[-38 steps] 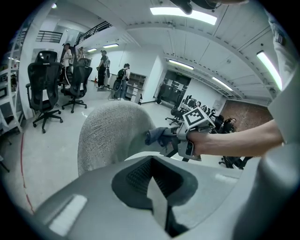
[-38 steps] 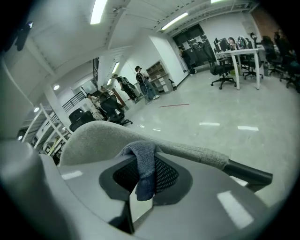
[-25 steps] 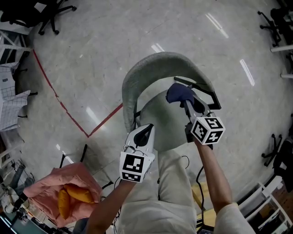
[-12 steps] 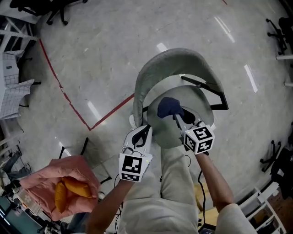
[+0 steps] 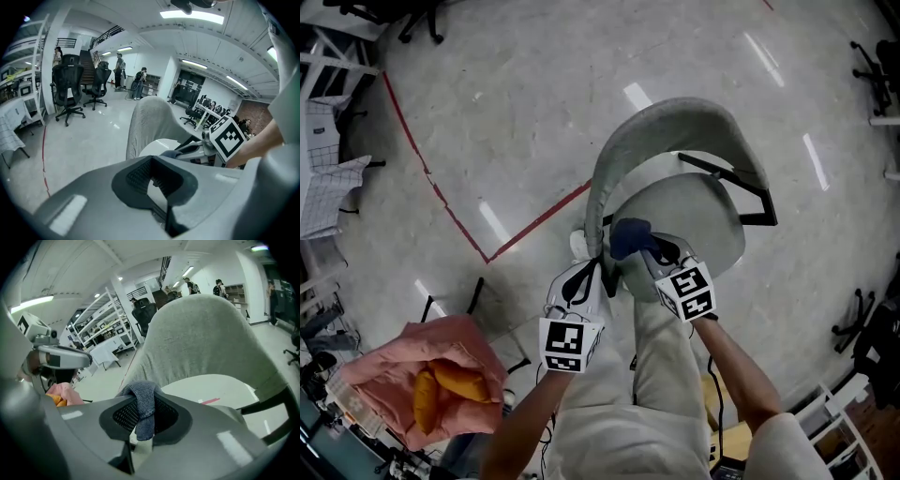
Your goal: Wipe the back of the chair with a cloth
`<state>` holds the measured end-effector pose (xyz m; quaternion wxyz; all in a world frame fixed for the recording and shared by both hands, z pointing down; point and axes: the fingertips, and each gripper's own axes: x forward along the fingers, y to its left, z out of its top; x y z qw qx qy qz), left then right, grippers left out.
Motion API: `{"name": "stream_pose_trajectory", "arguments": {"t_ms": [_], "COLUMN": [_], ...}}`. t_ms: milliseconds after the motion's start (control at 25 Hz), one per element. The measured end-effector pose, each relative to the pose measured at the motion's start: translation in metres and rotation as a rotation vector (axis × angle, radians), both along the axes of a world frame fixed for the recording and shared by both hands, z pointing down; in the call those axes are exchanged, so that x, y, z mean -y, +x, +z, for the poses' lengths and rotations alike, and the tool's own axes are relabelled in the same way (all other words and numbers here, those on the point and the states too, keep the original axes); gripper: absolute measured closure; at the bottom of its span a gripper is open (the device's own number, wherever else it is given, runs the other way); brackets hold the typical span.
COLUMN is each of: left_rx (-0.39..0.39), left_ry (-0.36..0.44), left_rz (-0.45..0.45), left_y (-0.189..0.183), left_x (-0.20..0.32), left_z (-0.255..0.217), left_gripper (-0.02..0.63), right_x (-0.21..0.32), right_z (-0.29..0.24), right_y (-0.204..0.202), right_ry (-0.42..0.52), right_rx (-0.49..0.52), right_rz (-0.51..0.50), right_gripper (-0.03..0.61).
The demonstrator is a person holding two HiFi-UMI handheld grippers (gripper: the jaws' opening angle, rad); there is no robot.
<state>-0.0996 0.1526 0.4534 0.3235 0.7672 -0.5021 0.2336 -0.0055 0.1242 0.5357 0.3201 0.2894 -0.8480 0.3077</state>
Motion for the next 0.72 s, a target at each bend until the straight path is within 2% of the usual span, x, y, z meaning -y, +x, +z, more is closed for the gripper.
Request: {"name": "stream_pose_trajectory", "arguments": {"t_ms": [440,560,720], "left_rx": [-0.015,-0.018,-0.023], "left_ry": [-0.014,-0.027,-0.026], "left_rz": [0.014,0.026,0.037], "left_y": [-0.019,-0.021,-0.023], "left_x": [0.0,0.0,0.006], "left_z": [0.011,0.015,0.018], "left_gripper": [0.612,0.612,0.612], "right_x": [-0.017,-0.015,-0.007], "right_z": [0.056,0.067,0.08], "right_y": [-0.039,-0.048,-0.059], "right_ry": [-0.084,-0.125,-0.193], "right_rx": [-0.096,-0.079,-0.016], "right_rz": [-0.077,-0.044,0.053], "right_gripper": [0.5,0.5,0.5]}}
